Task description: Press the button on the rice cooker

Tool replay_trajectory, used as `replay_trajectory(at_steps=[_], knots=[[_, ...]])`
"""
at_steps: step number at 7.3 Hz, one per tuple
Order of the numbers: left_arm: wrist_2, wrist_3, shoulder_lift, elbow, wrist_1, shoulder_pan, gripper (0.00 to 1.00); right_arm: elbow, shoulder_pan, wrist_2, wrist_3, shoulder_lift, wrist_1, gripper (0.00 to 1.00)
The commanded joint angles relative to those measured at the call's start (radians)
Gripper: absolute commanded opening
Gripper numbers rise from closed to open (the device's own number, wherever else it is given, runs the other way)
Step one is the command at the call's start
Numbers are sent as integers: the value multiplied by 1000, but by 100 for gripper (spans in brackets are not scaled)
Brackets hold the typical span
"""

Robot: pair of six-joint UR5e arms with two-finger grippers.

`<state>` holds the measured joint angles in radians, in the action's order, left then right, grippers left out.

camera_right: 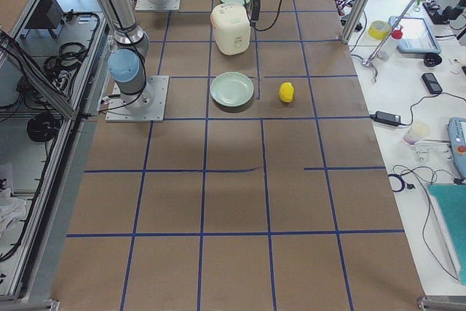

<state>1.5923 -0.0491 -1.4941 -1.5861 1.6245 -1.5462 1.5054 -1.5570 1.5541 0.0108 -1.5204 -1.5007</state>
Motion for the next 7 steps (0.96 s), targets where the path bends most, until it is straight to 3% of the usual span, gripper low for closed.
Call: replay_trajectory(at_steps=[1,7], knots=[[0,0,0,0,0,0,100,1,0,0,0,0,2,100],[0,0,0,0,0,0,100,-2,-5,-2,3,2,-7,100]])
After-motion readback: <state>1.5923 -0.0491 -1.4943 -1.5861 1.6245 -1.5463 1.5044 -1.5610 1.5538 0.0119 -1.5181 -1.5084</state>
